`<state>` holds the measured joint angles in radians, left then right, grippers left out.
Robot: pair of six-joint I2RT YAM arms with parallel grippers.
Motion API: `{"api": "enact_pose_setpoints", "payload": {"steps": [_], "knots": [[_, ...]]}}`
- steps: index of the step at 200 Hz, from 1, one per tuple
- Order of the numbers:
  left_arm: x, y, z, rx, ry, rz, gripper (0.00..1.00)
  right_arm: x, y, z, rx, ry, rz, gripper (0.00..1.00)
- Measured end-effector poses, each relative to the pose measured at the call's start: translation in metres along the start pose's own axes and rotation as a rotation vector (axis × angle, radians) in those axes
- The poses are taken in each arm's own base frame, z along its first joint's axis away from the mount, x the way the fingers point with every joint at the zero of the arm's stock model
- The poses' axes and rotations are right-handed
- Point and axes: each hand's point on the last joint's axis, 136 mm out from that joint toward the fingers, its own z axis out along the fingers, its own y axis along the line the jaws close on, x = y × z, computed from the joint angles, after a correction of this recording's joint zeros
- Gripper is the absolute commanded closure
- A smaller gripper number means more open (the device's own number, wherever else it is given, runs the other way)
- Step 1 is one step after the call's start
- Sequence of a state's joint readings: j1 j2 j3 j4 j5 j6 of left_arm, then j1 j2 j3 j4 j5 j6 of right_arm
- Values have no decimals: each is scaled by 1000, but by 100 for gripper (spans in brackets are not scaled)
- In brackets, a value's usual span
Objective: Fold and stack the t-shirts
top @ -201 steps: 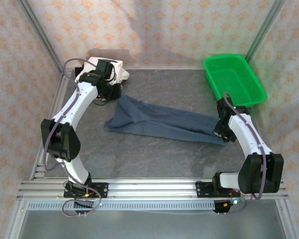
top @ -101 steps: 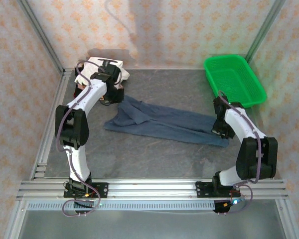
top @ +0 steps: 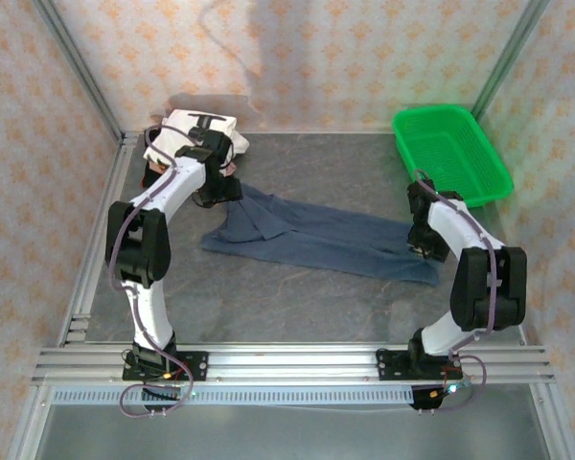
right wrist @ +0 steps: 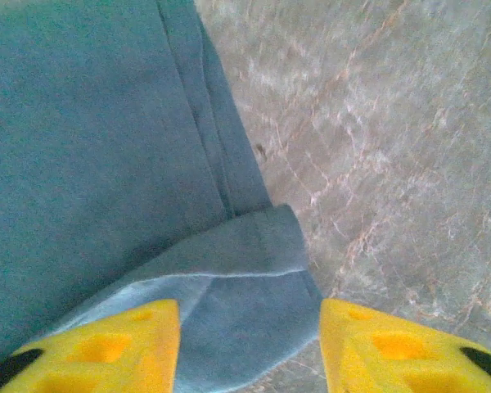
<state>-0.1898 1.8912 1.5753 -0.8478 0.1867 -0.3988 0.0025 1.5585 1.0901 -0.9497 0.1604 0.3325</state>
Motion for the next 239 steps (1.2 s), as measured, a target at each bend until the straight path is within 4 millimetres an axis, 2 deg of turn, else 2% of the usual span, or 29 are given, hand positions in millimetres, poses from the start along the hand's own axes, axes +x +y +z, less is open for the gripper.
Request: {"api": "enact_pose_setpoints", "payload": {"steps": [22, 26, 43, 58, 64, 69, 75, 94, 111, 137, 159, 183, 188, 198, 221, 239], "knots": [[10, 6, -33, 22, -58, -45, 30, -16, 5, -11, -27, -45, 7, 41], [13, 8, -40, 28, -71, -51, 26, -18, 6, -13, -31, -50, 7, 41], [28, 14, -61, 59, -117, -91, 23, -17, 10, -19, -77, -47, 14, 36], [47, 21, -70, 83, -121, -124, 23, -12, 19, -29, -167, -40, 25, 29], [56, 24, -70, 90, -115, -135, 23, -7, 24, -36, -228, -34, 27, 25], [62, 26, -70, 94, -107, -147, 23, -3, 28, -41, -273, -28, 36, 7], [69, 27, -68, 99, -94, -156, 23, 3, 33, -47, -333, -23, 38, 0], [88, 24, -55, 137, -48, -197, 24, 27, 57, -65, -534, 3, 23, 1], [101, 13, -39, 186, -5, -231, 30, 54, 82, -75, -672, 39, -26, 1], [106, -1, -20, 216, 32, -266, 50, 85, 116, -82, -792, 96, -108, 0], [106, 1, -6, 202, 35, -310, 68, 98, 137, -88, -828, 105, -174, 14], [115, 15, 8, 152, 31, -354, 82, 113, 159, -77, -803, 152, -205, 44], [117, 18, 11, 140, 31, -367, 83, 115, 162, -72, -790, 162, -214, 51], [119, 24, 18, 117, 29, -390, 84, 119, 169, -61, -759, 183, -209, 59], [111, 30, 34, 85, 4, -426, 85, 119, 177, -36, -675, 209, -181, 71], [106, 33, 47, 63, -10, -444, 86, 111, 183, -26, -637, 192, -151, 79]]}}
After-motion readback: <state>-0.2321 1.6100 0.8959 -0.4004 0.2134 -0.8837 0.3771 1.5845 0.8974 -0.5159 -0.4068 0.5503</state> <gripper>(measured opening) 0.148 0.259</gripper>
